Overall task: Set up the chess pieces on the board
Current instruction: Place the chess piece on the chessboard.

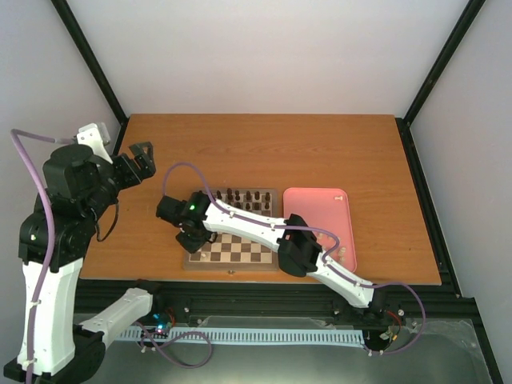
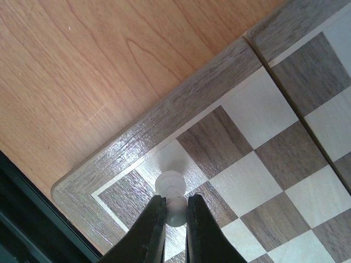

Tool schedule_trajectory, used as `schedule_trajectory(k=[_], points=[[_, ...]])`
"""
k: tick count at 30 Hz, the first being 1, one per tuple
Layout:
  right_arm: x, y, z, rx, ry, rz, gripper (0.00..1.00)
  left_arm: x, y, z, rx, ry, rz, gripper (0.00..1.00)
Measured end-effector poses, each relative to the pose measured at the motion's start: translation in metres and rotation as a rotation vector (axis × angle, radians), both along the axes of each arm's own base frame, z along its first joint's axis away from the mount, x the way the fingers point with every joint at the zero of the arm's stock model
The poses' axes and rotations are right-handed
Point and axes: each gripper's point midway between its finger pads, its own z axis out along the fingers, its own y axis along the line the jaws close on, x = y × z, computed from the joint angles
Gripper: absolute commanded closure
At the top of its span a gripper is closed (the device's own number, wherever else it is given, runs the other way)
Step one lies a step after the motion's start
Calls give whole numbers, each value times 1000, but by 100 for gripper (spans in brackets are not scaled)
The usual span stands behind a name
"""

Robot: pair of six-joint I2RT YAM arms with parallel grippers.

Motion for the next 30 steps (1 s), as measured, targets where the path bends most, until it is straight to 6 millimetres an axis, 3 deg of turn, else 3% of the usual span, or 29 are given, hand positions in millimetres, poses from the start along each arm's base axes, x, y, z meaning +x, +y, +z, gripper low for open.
schedule_trajectory(k=[7, 18, 30], points=[[3, 6, 5, 25, -14, 4, 97, 2, -1, -2, 14, 6, -5, 0], [4, 6, -5, 5, -16, 9, 95, 4, -3, -9, 18, 27, -16, 0], [4, 2, -7, -15, -18, 25, 78, 0, -2, -13, 17, 27, -15, 0]])
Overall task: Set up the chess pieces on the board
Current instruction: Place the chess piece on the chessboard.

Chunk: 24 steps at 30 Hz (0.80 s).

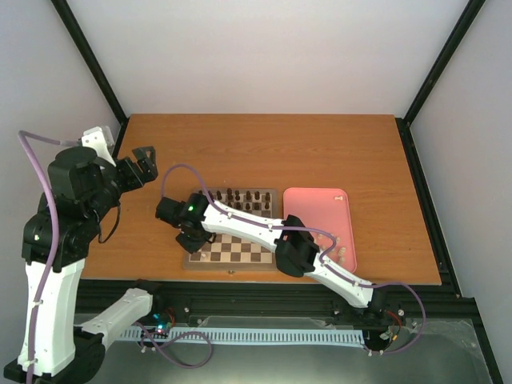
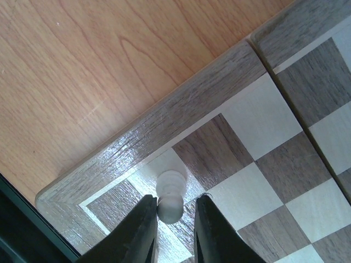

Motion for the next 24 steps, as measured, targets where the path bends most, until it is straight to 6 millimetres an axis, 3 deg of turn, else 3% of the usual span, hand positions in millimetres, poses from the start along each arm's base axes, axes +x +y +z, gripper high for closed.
schedule_trajectory(k=[6, 10, 24], points=[[-1, -4, -8, -21, 6, 11, 70, 1, 0, -2, 1, 5, 0, 0], [-2, -4, -10, -24, 6, 28, 58, 2, -1, -3, 2, 9, 0, 0], [-6, 7, 7, 49, 13, 68, 58, 6, 0, -6, 15, 21, 2, 0]])
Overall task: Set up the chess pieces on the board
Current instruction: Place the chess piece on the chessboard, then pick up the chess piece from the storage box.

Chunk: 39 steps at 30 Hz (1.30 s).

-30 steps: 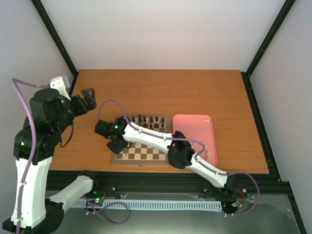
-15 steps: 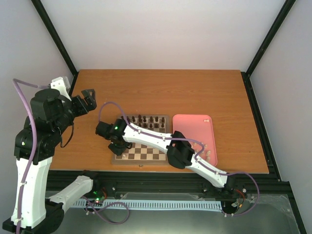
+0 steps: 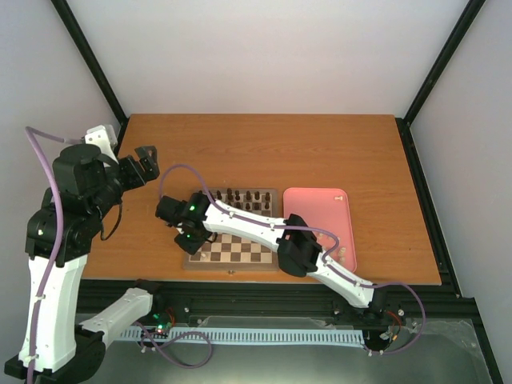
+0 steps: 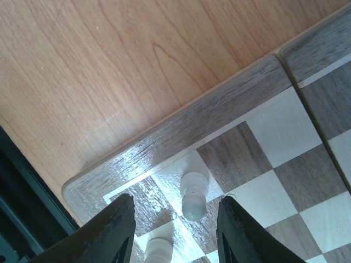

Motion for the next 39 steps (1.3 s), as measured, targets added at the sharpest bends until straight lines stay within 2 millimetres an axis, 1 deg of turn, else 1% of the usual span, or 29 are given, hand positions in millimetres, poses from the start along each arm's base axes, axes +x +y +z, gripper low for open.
schedule_trajectory(k=[4, 8, 11, 15, 18, 21, 23, 25, 26, 28, 29, 31, 33, 36, 39], points=[[-3, 1, 0, 5, 17, 7, 59, 1, 1, -2, 5, 4, 5, 0], [-3, 0, 0, 1, 14, 5, 57, 1, 1, -3, 11, 8, 6, 0], [-2, 0, 1, 2, 9, 1, 49, 1, 1, -4, 12, 8, 6, 0], [1, 0, 7, 10, -10, -3, 46, 1, 1, -4, 13, 8, 6, 0], [7, -2, 22, 32, -32, -13, 46, 1, 1, -4, 13, 8, 6, 0], [18, -7, 52, 79, -64, -40, 47, 1, 2, -4, 14, 9, 7, 0], [31, -18, 79, 113, -90, -81, 50, 1, 2, -4, 19, 9, 9, 0], [45, -38, 99, 125, -113, -132, 52, 1, 3, -4, 23, 9, 10, 0], [52, -54, 107, 121, -126, -166, 54, 1, 3, -4, 25, 10, 9, 0], [64, -95, 116, 98, -146, -251, 56, 2, 3, -5, 29, 12, 8, 0], [68, -117, 115, 76, -152, -292, 57, 3, 2, -5, 31, 15, 7, 0], [72, -159, 108, 39, -139, -375, 57, 5, 2, -7, 35, 23, 5, 0], [73, -207, 93, -6, -104, -478, 57, 9, 0, -12, 39, 40, 1, 0], [74, -260, 75, -63, -72, -602, 57, 14, -2, -22, 44, 69, -4, 0], [74, -288, 65, -91, -58, -680, 57, 20, -4, -31, 52, 100, -6, 0]])
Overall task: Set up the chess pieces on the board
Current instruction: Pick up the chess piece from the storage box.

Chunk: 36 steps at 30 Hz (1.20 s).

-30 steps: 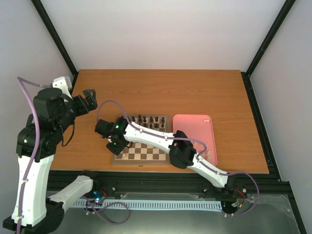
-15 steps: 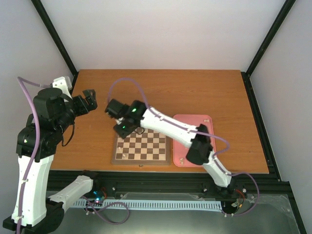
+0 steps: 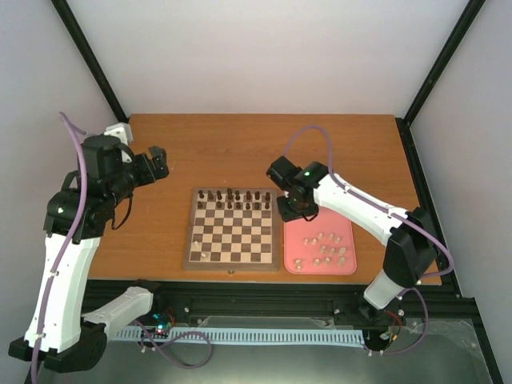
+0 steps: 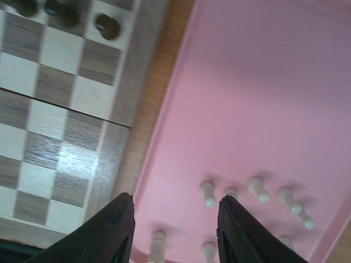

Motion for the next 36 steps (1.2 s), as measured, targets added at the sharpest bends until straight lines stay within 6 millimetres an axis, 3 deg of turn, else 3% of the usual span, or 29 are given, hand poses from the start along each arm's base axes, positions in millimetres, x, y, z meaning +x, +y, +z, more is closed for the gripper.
schedule_trajectory(k=[8, 12, 18, 24, 27, 33, 36], points=[[-14, -50, -38, -2, 72, -167, 58, 8, -4, -52, 24, 130, -11, 0], [-17, -64, -57, 1, 110, -232, 58, 14, -6, -77, 40, 198, -10, 0], [-5, -61, -59, 48, 87, -259, 58, 27, -9, -86, 44, 215, -11, 0], [-9, -77, -79, 49, 117, -310, 59, 47, -16, -86, 35, 231, -22, 0], [-11, -82, -84, 49, 129, -324, 59, 68, -23, -61, 2, 199, -18, 0], [-7, -77, -72, 115, 79, -318, 59, 121, -41, 49, -188, -24, 20, 0], [-9, -75, -68, 139, 70, -312, 59, 128, -45, 72, -269, -78, 30, 0]])
